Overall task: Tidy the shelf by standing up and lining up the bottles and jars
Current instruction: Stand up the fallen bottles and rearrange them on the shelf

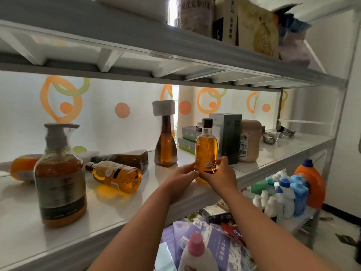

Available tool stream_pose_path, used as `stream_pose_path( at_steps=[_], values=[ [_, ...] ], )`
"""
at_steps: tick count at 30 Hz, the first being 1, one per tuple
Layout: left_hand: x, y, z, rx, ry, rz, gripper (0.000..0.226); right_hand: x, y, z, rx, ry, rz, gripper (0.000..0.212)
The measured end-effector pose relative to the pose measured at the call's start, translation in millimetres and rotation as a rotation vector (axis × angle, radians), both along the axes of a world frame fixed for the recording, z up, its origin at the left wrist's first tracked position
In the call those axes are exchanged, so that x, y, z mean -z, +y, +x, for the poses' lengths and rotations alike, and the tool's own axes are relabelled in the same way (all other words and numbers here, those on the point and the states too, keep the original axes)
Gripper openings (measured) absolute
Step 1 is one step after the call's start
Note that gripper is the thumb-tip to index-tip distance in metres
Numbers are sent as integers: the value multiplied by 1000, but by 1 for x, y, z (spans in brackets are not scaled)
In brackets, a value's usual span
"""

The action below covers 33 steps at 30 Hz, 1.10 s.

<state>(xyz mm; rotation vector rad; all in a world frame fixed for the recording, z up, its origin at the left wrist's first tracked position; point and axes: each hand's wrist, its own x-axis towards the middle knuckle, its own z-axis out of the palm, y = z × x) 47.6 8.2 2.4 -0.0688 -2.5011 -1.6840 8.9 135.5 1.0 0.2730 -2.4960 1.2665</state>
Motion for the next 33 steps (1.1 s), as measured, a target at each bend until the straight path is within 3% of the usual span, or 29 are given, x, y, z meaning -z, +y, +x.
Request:
stream_pose_path(
  at_steps=[9, 14, 18, 23, 29, 33],
  values=[
    [-4, 4, 5, -1, -5, -23, 47, 5, 0, 1, 11, 21, -3, 74],
    [2, 2, 2, -189, 90, -195, 42, 3, 1, 6, 8, -1, 0, 73],
    [-1, 3, 17, -208, 184, -355, 42, -2, 0, 17, 23, -3, -16, 74],
    [-3, -8, 47, -293, 321, -436, 37, -10, -17, 37, 89, 132, -60, 66],
    [-10, -42, 87, -556, 525, -576, 27, -15, -66, 62, -63, 224, -155, 67],
    [-9, -52, 104, -711, 553, -570, 40, -13, -104, 82, -325, 184, -103, 61]
  ],
)
